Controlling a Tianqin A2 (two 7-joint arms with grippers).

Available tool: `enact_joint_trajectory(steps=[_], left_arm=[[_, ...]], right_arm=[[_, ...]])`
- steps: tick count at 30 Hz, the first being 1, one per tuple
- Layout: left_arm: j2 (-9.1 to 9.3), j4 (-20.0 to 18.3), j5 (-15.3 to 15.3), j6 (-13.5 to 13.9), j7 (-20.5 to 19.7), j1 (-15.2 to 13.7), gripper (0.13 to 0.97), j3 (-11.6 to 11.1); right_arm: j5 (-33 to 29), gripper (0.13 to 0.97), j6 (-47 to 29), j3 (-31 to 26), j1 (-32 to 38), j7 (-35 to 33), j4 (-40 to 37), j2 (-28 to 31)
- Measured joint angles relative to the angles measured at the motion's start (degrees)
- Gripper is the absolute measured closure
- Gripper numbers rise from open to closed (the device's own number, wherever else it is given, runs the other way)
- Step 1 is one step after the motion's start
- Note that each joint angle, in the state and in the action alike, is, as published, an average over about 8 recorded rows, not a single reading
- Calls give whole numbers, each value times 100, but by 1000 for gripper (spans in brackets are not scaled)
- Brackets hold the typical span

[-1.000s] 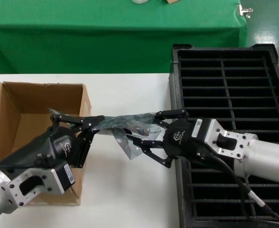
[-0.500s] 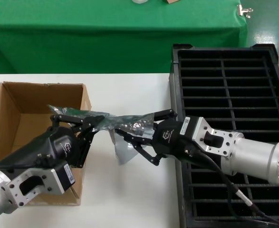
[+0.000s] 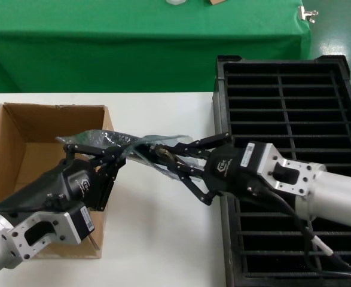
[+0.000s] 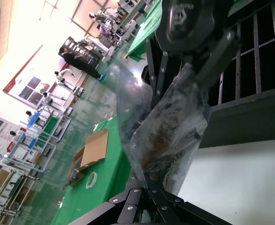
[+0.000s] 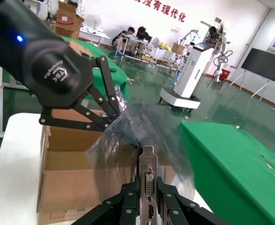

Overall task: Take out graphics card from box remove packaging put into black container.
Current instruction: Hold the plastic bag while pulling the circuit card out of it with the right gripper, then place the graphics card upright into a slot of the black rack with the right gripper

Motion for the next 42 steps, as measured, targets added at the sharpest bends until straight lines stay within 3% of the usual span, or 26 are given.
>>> enact_joint_trajectory(steps=[24,33,42], left_arm=[[0,0,0,0,0,0,958,0],[0,0,0,0,0,0,958,0],[0,0,0,0,0,0,958,0]], right_arm=[[-178,905,-267,562,-319,761,1312,944],[30,905,-522,1216,-685,1114,1985,1979],[868,905,-1331,1982,-516,1529,2398,3493]])
